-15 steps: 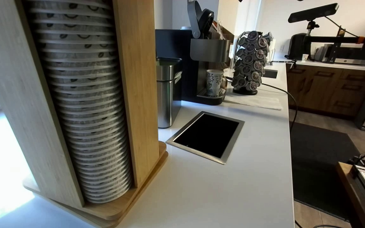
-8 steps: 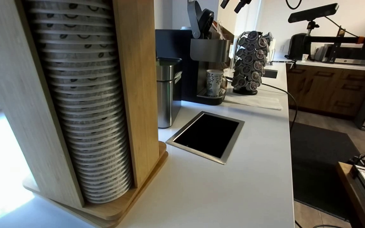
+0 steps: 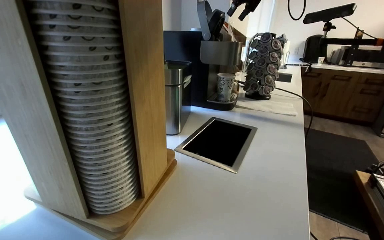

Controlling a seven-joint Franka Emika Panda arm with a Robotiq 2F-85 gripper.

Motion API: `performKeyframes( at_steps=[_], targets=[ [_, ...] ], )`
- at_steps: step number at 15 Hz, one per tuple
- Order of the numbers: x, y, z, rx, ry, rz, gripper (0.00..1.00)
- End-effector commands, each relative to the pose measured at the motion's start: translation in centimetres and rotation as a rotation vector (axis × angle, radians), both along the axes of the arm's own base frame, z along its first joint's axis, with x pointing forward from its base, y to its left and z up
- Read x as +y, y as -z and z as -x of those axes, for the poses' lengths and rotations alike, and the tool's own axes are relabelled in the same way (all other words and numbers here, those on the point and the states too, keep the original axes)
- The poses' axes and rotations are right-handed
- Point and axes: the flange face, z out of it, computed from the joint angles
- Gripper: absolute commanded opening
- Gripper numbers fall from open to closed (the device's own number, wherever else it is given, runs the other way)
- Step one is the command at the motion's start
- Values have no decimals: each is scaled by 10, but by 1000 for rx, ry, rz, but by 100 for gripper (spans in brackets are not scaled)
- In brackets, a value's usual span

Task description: Take the small white container out of the coffee maker and place it in the recycling bin

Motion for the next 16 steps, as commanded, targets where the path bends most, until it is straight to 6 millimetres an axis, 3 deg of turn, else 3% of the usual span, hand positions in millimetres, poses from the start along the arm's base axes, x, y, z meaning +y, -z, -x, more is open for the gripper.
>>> performKeyframes(
  at_steps=[1,3,4,8,16],
  targets=[
    [-15,18,-7,-19,-98,4,100],
    [-25,25,-9,-32,-129,-1,100],
    [-16,20,-5,-13,-95,0,100],
    [-18,21,-7,-13,-99,2,100],
    [-11,51,-33,24,-215,45,100]
  ],
)
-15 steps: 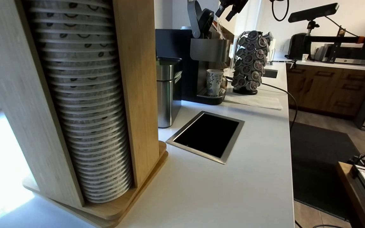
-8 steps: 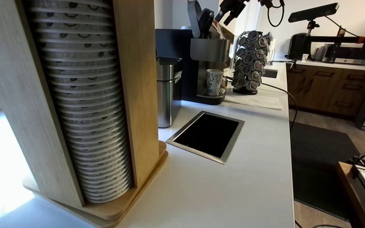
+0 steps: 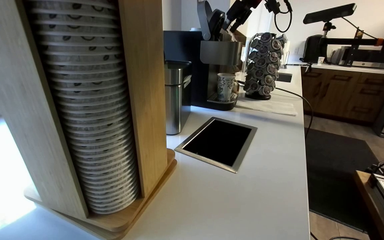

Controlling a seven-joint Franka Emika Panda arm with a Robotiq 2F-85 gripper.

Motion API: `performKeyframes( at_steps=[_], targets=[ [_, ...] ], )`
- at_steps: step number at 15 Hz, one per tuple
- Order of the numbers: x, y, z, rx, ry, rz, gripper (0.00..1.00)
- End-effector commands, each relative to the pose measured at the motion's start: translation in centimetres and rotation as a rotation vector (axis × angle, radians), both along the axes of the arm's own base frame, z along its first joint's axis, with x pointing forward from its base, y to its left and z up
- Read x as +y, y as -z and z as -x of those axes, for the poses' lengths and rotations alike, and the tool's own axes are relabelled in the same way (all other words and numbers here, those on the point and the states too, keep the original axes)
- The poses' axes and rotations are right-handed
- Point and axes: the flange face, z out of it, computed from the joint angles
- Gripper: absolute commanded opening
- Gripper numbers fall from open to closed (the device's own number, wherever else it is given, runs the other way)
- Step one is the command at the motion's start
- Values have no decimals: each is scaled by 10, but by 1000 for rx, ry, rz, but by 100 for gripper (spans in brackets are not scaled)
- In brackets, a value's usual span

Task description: Take the small white container out of the coffee maker and place it in the recycling bin

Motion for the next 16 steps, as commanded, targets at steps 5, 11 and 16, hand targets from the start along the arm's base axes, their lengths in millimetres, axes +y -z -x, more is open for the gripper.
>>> performKeyframes(
  at_steps=[5,11,16],
  targets=[
    [-22,6,-14,-5,-61,38,100],
    [-39,15,-17,-13,-76,20,100],
    [-36,25,-23,-10,-128,-11,90]
  ],
)
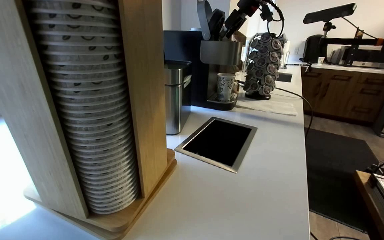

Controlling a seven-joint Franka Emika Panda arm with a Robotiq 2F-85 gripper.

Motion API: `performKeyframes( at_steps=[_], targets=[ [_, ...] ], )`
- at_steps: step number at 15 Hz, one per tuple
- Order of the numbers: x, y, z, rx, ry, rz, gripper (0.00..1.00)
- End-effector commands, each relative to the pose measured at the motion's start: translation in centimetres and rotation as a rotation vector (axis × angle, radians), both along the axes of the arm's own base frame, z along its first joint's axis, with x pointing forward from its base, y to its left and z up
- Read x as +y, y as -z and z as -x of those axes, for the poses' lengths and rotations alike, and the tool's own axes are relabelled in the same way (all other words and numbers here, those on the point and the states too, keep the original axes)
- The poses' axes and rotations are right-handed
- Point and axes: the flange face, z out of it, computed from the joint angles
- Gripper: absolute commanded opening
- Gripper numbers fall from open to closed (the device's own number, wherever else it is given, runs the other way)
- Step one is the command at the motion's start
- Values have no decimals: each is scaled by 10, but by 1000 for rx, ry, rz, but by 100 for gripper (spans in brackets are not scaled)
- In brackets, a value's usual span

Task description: Take the small white container out of the coffee maker and place it in the recycling bin

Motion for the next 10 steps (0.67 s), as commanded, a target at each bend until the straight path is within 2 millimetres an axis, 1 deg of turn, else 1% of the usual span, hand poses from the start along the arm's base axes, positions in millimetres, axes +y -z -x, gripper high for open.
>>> performKeyframes(
  at_steps=[1,3,5,9,10],
  targets=[
    [1,3,-6,10,-62,-24,87],
    [2,3,-7,21,-77,-14,89],
    [2,1,-8,24,-84,-8,87],
    [-1,-2,-4,38,-83,1,82],
    [-3,-3,-3,40,-81,4,80]
  ],
)
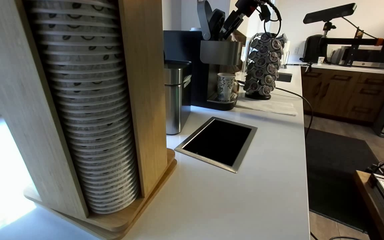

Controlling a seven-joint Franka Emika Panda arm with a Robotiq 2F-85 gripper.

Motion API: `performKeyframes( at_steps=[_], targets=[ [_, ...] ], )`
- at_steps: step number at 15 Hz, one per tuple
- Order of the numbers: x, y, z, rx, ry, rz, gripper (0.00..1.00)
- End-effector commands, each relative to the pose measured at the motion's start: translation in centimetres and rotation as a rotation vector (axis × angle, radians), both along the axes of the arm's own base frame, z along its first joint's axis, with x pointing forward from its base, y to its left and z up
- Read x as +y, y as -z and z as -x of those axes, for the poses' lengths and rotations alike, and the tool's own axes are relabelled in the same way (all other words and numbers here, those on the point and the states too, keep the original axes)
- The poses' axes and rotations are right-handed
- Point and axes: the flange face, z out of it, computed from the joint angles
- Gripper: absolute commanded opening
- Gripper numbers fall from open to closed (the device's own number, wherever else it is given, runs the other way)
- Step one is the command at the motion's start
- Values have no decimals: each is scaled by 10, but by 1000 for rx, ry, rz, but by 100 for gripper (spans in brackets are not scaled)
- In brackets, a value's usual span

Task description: Take the small white container out of the coffee maker and place it in the recycling bin

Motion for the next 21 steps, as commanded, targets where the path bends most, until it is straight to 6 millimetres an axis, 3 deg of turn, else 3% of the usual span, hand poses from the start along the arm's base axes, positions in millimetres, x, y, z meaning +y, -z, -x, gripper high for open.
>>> performKeyframes(
  at_steps=[1,11,21],
  targets=[
    [-7,-5,4,29,-22,0,79],
    [-11,-3,12,87,-42,-1,67],
    [-9,-3,11,67,-77,-3,66]
  ],
)
